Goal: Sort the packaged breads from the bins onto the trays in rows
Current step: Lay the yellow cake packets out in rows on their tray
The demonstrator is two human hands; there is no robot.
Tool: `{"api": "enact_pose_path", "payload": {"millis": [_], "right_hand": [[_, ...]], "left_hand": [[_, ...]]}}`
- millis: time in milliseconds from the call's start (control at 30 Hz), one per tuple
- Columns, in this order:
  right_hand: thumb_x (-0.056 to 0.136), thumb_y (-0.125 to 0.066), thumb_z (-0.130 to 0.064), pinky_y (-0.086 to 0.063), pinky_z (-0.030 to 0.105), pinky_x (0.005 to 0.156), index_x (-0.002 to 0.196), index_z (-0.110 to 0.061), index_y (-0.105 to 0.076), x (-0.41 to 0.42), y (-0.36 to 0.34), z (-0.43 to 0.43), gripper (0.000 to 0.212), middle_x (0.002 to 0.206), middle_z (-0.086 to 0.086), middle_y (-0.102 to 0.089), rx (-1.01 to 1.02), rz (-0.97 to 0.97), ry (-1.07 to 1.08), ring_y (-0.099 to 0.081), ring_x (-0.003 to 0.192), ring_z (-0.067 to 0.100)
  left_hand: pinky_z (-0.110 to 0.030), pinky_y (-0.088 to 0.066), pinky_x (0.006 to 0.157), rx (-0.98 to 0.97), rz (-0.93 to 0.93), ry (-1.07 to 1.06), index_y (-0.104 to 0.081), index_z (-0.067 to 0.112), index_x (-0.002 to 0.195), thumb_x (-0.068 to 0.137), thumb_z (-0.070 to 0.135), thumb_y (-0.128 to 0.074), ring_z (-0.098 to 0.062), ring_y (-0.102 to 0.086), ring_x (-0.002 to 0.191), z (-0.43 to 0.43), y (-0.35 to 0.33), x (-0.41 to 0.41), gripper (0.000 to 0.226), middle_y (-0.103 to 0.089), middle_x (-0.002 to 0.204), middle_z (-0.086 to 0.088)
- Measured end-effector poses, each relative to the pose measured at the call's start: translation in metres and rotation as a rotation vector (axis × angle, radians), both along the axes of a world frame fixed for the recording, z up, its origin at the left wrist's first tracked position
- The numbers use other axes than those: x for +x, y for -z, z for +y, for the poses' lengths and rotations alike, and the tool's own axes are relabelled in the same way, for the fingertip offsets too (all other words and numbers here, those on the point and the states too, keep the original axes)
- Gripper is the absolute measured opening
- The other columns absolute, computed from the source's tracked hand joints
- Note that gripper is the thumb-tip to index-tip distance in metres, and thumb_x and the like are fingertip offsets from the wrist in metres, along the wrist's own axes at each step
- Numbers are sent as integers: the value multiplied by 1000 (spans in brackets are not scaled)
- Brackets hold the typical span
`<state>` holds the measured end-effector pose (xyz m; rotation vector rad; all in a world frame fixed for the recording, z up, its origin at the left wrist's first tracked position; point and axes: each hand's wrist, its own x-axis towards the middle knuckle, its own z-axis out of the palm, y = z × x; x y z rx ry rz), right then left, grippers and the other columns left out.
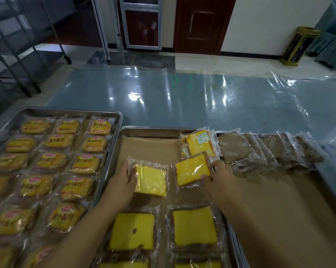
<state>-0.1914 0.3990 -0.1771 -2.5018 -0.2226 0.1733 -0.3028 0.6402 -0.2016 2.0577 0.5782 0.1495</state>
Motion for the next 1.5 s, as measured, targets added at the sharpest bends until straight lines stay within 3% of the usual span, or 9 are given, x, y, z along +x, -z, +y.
{"api": "enact_pose_path", "payload": {"millis": [100, 200, 300, 400, 600, 1167, 1267, 1367, 1500], "right_hand": [[87, -62, -29, -38, 29, 67, 103, -20, -43, -8, 2, -2, 27, 99, -1, -46, -62, -2, -36, -48, 84, 17], [86, -63, -34, -34, 27, 58, 99, -23, -40, -17, 5, -3, 28, 93, -1, -51, -98, 13, -50, -49, 80, 15], [85, -63, -39, -39, 28, 63, 105, -20, -44, -25, 8, -6, 34, 96, -1, -52, -179, 36, -57, -49, 83, 15], [86, -61, -39, -49, 35, 77, 111, -16, -46, -29, 11, -7, 37, 106, 4, -58, -216, 90, -69, -57, 97, 23], [87, -57, -47, -45, 36, 88, 119, -18, -47, -34, 14, -12, 44, 120, 4, -54, -409, 1, -130, -48, 113, 24], [88, -55, -40, -40, 29, 68, 110, -16, -55, 53, -21, -20, 32, 105, 4, -60, -211, -173, -5, -54, 92, 22], [88, -56, -41, -47, 32, 72, 109, -17, -56, 71, -23, -21, 32, 104, 1, -59, -189, -170, -5, -55, 91, 21], [87, -57, -43, -47, 33, 73, 104, -19, -57, 84, -20, -21, 29, 99, -3, -57, -159, -149, -19, -53, 87, 18], [87, -58, -45, -46, 32, 68, 92, -22, -55, 93, -12, -21, 24, 87, -7, -53, -140, -133, -31, -51, 79, 14]], "left_hand": [[-31, -44, 89, 291, 97, 2, -23, 23, 145, 91, 15, -52, -19, -48, 114, 1, -1, -9, 61, -43, 133, -5], [-37, -28, 109, 559, 119, 104, -33, 22, 143, 91, 17, -53, -25, -24, 134, -3, 2, -13, 55, -26, 148, -7], [-35, -15, 114, 610, 149, 286, -44, 25, 138, 96, 22, -45, -23, -10, 141, -8, 10, -15, 42, -22, 154, -1], [-32, -17, 114, 615, 215, 373, -50, 29, 133, 99, 30, -38, -19, -14, 141, -11, 17, -20, 36, -30, 151, 3], [-29, -30, 104, 741, 229, 367, -52, 37, 129, 97, 38, -37, -15, -31, 127, -12, 15, -35, 35, -42, 141, 12], [-26, -38, 73, 473, -72, 427, -62, 26, 104, 90, 37, -54, -12, -54, 94, -42, -13, 106, 20, -63, 106, 5], [-34, -45, 89, 374, -47, 448, -56, 27, 117, 87, 35, -58, -15, -53, 107, -53, -8, 147, 31, -58, 118, 4], [-35, -28, 107, 445, 23, 419, -35, 22, 141, 87, 37, -59, -22, -32, 130, -58, 1, 179, 61, -38, 144, 0], [-36, -17, 113, 436, 95, 491, -13, 20, 149, 88, 37, -60, -22, -14, 140, -61, 5, 207, 79, -21, 154, 2]]}}
